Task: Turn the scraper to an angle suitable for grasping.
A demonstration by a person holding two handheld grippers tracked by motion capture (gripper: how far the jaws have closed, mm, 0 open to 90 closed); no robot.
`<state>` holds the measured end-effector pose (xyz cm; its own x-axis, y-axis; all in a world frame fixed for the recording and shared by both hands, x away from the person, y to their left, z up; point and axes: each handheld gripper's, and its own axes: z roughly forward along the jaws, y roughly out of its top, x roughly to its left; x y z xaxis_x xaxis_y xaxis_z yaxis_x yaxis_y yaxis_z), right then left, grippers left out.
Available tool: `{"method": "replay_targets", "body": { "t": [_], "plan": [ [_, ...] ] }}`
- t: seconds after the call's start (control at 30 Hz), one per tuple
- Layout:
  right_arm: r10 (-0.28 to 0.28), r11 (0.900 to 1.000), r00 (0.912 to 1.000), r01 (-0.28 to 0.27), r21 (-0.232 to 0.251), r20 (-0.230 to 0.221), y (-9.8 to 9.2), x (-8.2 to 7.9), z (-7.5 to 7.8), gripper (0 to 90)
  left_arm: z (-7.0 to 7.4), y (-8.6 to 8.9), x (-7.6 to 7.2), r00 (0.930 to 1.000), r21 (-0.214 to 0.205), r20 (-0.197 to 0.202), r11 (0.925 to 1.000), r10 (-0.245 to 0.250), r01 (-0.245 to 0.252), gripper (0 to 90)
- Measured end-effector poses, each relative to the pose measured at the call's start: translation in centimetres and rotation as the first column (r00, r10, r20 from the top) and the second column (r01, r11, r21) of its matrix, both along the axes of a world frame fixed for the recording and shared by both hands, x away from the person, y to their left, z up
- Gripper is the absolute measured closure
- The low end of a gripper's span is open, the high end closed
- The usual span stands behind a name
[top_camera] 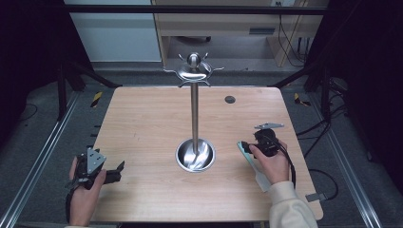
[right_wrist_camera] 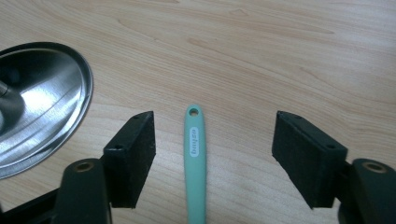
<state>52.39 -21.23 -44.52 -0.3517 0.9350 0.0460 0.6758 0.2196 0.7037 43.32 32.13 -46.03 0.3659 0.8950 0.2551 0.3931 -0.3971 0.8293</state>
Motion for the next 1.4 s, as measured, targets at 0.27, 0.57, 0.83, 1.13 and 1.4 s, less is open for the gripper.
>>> {"method": "replay_targets", "body": {
  "t": [0.27,0.57,0.83,1.13,1.4],
  "plan": [
    [0.068,0.9965,0.9976,-0.068,-0.048,-0.009,1.2,0.2,-0.4,49.9,0.1,-0.2,0.1,0.9998,0.002,0.009,0.9999,-0.016,0.015,2.6],
    [0.166,0.9788,0.9854,-0.169,-0.115,-0.039,2.8,-0.1,-1.1,76.8,0.1,-0.3,0.1,0.9997,0.003,0.007,0.9997,-0.024,0.024,2.6],
    [0.167,0.9776,0.9825,-0.176,-0.116,-0.082,2.7,0.5,-1.9,89.6,0.0,-0.3,0.2,0.9999,-0.006,0.007,1.0,-0.007,0.007,2.5],
    [0.164,0.9778,0.9828,-0.173,-0.118,-0.085,2.5,0.7,-2.0,90.0,0.0,-0.3,0.2,0.9999,0.002,0.003,0.9999,-0.011,0.011,2.5],
    [0.165,0.9772,0.9811,-0.176,-0.119,-0.102,2.5,1.0,-2.5,90.0,0.0,-0.3,0.3,0.9999,0.004,0.002,0.9999,-0.011,0.011,2.5]
  ]
}}
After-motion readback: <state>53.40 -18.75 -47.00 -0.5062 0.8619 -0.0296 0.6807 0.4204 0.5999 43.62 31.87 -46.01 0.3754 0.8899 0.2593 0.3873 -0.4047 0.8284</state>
